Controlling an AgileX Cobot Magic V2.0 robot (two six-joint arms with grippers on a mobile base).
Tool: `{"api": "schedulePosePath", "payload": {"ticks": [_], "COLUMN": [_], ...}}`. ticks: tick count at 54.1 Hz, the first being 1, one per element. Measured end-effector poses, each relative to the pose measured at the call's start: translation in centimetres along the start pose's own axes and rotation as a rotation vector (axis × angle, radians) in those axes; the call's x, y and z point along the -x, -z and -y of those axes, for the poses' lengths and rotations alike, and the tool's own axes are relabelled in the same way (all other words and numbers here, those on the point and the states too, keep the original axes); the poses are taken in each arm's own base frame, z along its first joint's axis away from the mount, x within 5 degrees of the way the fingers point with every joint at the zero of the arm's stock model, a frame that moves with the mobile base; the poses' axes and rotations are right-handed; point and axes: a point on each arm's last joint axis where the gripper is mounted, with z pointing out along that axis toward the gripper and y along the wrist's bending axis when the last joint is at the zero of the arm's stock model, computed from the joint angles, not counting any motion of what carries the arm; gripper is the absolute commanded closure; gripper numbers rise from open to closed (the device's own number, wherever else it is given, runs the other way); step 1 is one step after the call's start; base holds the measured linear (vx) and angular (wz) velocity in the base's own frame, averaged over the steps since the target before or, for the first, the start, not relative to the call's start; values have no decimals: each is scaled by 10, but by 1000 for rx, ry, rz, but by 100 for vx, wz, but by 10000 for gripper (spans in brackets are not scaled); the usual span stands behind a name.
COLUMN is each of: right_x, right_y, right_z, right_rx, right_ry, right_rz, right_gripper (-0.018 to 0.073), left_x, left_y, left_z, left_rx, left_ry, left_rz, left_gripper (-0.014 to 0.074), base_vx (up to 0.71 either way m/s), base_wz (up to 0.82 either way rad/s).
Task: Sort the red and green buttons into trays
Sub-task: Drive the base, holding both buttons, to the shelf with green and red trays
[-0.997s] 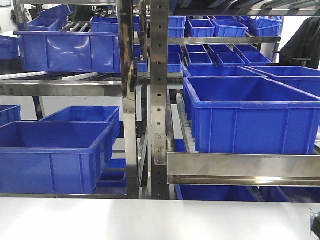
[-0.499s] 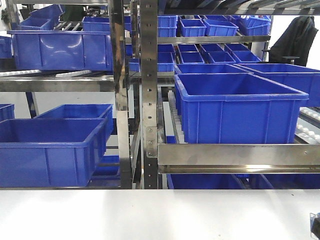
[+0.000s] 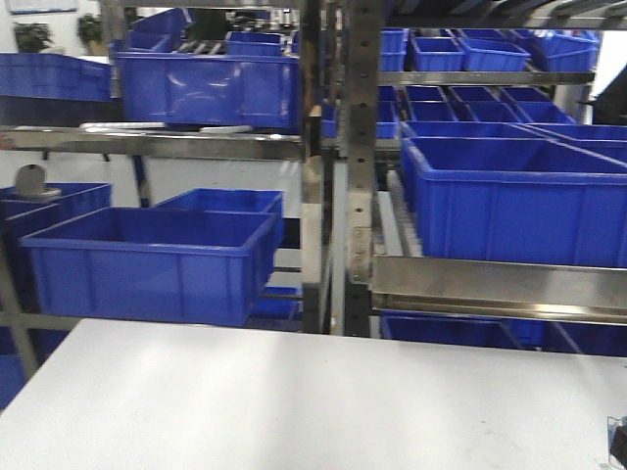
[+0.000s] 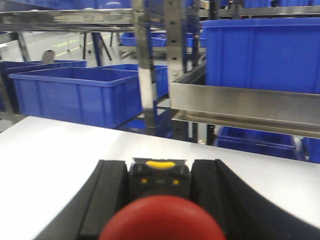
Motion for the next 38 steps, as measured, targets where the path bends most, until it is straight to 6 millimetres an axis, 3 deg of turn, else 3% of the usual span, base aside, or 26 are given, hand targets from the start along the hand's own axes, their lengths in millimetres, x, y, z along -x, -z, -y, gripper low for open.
{"api": "schedulePosePath", "payload": {"ticks": [38], "right_x": [-1], "right_y": [0], "right_z": [0], "right_rx": [-3], "right_ry": [0], "right_rz": [-9], "right_gripper": [568], "left_x": [0], "left_y": [0], "left_z": [0], "left_rx": [0], "left_ry": [0], "left_rz": [0], "left_gripper": [599], "base_vx": [-15], "base_wz": [47]}}
